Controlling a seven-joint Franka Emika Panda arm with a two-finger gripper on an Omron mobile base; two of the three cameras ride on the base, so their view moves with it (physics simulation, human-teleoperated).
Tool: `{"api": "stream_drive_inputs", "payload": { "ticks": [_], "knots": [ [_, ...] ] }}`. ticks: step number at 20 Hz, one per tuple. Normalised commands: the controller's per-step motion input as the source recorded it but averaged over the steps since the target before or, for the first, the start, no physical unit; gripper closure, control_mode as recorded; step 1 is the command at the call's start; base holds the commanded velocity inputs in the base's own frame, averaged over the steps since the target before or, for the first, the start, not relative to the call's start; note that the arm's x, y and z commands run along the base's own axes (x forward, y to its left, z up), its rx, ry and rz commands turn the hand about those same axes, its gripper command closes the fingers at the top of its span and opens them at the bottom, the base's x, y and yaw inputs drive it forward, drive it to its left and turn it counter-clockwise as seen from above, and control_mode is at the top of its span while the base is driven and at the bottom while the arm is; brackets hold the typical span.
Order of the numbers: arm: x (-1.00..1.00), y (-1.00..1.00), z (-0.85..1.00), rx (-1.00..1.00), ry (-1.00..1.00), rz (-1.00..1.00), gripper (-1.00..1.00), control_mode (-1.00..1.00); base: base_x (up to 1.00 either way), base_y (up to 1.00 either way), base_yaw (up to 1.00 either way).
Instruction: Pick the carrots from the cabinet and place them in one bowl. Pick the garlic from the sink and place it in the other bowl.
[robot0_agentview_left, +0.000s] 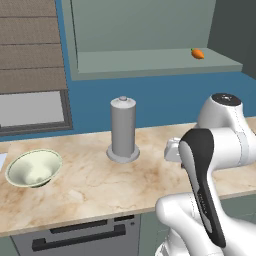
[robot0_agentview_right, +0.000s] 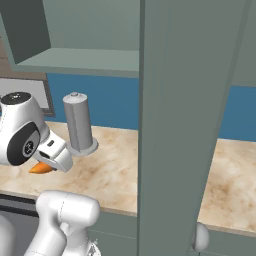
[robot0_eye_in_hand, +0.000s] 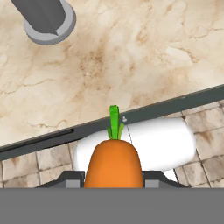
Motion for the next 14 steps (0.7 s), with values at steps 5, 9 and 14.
{"api": "stream_drive_inputs", "payload": {
  "ticks": [5,9,14],
  "knots": [
    [-0.06,0.00,0.00,0.00,0.00,0.00,1.00,-1.00,0.00,0.00,0.00],
    [0.00,0.00,0.00,0.00,0.00,0.00,1.00,1.00,-0.24,0.44,0.05],
    [0.00,0.00,0.00,0.00,0.00,0.00,1.00,1.00,0.13,1.00,0.01]
  ]
}}
